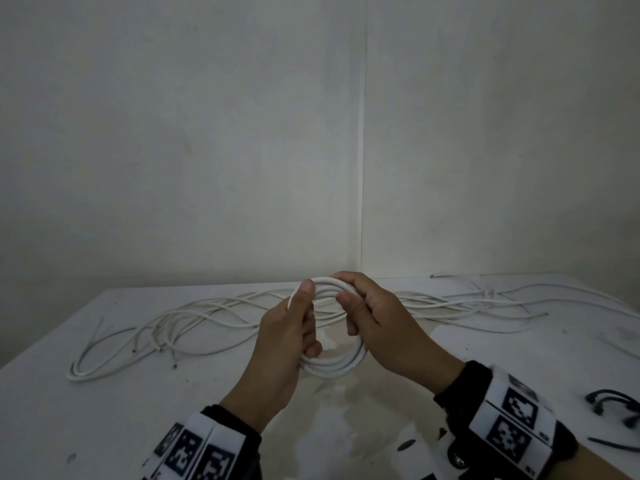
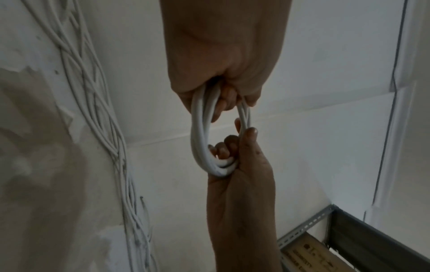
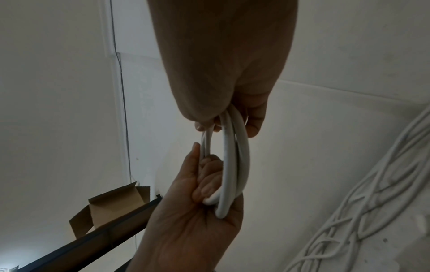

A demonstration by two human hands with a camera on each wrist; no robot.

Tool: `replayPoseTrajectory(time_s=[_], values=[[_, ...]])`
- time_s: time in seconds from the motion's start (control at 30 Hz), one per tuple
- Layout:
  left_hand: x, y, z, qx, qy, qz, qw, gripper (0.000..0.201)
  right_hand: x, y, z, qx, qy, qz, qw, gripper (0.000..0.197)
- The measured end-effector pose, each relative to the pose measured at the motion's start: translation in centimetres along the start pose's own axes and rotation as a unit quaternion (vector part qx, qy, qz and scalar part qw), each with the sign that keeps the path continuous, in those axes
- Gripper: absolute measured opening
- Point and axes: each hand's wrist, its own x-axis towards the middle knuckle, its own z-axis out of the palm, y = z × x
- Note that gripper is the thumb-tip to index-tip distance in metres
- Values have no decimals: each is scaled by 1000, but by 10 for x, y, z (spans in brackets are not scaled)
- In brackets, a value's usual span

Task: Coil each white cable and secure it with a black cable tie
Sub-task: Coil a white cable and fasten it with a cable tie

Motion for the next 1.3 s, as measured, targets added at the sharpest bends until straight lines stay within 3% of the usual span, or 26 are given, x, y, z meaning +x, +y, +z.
replayPoseTrajectory(time_s=[0.13, 0.23, 0.33, 0.4, 0.63, 0.8, 0.9, 1.03, 1.3], values=[[3, 7, -13, 66, -89, -17, 994, 35, 0, 4, -7, -42, -26, -8, 999, 21], [4, 11, -13, 77, -110, -41, 990, 38, -2, 5, -12, -69, -58, -18, 996, 26], [5, 10, -6, 20, -112, -94, 989, 54, -1, 5, -14, -75, -55, -36, 995, 27], [5, 10, -1, 6, -111, -112, 988, 51, -1, 4, -15, -75, -50, -47, 995, 33], [2, 8, 16, 33, -86, -77, 993, 44, -8, 10, -22, -76, -19, -54, 995, 45], [1, 4, 24, 62, -106, -53, 991, 45, -11, 21, -31, -110, -3, -74, 991, 39], [3, 4, 30, 60, -121, -79, 988, 47, -15, 27, -37, -119, 18, -97, 988, 48], [-2, 0, 48, 52, -91, -113, 988, 44, -23, 32, -44, -120, 25, -96, 988, 50], [-4, -26, 90, 149, -9, -32, 988, 48, -57, 35, -65, -106, 48, -15, 993, 35]])
